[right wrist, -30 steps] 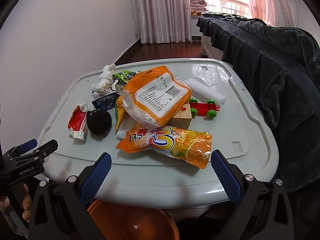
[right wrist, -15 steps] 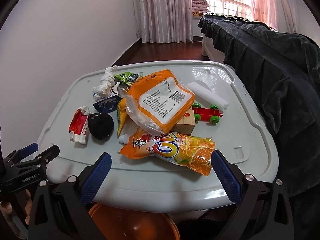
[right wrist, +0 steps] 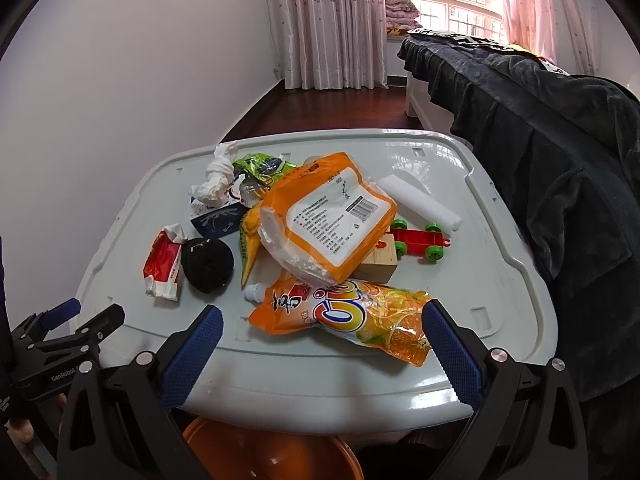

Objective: Collect trash

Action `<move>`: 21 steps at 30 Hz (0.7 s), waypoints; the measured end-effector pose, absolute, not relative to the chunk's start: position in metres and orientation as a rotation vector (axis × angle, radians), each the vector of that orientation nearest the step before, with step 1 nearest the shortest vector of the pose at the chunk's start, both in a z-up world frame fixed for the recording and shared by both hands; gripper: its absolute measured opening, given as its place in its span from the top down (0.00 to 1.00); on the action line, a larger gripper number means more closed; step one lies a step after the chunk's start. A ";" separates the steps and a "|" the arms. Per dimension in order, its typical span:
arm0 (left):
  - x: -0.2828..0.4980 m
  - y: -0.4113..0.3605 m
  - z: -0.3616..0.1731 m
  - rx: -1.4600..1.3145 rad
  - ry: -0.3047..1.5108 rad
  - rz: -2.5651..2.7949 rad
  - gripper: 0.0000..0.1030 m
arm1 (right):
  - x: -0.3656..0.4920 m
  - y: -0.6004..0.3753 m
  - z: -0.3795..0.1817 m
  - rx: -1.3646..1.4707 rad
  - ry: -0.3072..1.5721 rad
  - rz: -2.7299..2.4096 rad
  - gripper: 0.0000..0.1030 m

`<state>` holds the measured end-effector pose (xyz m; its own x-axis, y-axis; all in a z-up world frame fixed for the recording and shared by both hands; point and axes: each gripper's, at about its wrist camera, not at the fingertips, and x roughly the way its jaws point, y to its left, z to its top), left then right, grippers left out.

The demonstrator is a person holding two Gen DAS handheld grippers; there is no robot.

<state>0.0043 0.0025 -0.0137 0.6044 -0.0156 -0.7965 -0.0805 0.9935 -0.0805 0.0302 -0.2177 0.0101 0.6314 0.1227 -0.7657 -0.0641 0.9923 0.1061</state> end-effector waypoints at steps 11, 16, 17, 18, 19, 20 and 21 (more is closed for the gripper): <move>0.017 -0.011 -0.008 -0.092 0.916 0.003 0.06 | 0.042 -0.231 0.011 0.097 0.889 0.074 0.05; 0.016 -0.010 -0.017 -0.081 0.916 0.006 0.06 | 0.046 -0.228 0.009 0.096 0.895 0.079 0.05; 0.016 -0.009 -0.019 -0.083 0.924 0.008 0.06 | 0.047 -0.226 0.010 0.097 0.894 0.083 0.05; 0.017 -0.008 -0.020 -0.089 0.928 0.010 0.06 | 0.048 -0.226 0.010 0.098 0.892 0.085 0.05; 0.017 -0.006 -0.021 -0.098 0.930 0.014 0.06 | 0.048 -0.225 0.011 0.101 0.889 0.087 0.05; 0.017 -0.004 -0.021 -0.103 0.929 0.018 0.06 | 0.049 -0.224 0.011 0.104 0.888 0.090 0.05; 0.017 -0.003 -0.021 -0.109 0.927 0.025 0.06 | 0.050 -0.223 0.012 0.106 0.888 0.091 0.05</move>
